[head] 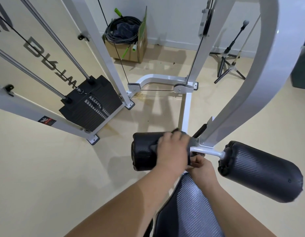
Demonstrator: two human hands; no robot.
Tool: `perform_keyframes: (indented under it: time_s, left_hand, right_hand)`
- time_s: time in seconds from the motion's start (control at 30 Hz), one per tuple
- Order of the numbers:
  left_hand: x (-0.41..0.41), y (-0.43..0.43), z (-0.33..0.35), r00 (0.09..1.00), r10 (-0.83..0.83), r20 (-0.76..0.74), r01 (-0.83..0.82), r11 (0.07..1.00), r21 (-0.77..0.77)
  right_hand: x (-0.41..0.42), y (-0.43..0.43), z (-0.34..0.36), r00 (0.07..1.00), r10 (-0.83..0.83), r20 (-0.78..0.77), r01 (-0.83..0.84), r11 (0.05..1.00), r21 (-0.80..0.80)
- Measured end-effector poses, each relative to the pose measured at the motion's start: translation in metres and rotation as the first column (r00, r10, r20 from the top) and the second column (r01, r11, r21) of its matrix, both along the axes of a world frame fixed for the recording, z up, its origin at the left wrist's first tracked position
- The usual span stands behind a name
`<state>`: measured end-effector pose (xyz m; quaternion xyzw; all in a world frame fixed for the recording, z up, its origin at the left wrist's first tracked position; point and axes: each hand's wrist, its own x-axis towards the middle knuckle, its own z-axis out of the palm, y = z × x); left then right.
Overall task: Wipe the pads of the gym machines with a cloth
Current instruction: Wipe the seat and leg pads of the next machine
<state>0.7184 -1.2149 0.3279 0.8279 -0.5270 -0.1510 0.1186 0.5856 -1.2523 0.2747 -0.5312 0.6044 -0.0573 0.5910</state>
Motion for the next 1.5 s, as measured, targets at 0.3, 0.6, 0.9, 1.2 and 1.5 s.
perform_keyframes:
  time_s: [0.3,0.6,0.9,1.2,1.5]
  left_hand:
    - [0.083,0.054,0.002,0.989,0.146,0.039,-0.147,0.988,0.044]
    - [0.015,0.009,-0.002,0.997,0.071,0.038,-0.071,0.997,0.001]
    - [0.099,0.051,0.000,0.985,0.169,0.022,-0.170,0.984,0.051]
    - [0.026,0.055,-0.003,0.987,-0.104,0.120,0.110,0.993,-0.048]
    - [0.080,0.068,0.006,0.939,0.328,0.100,-0.332,0.943,0.023]
  right_hand:
    - [0.014,-0.019,0.028,0.997,0.040,0.071,-0.040,0.999,0.010]
    - [0.025,-0.023,0.021,0.999,0.010,-0.046,-0.013,0.998,-0.065]
    - [0.014,-0.012,0.022,0.998,-0.043,0.050,0.044,0.999,-0.010]
    - [0.016,-0.017,0.037,0.996,0.031,-0.084,-0.028,0.999,0.046]
    - [0.038,-0.026,0.032,1.000,0.009,0.026,-0.006,0.996,-0.088]
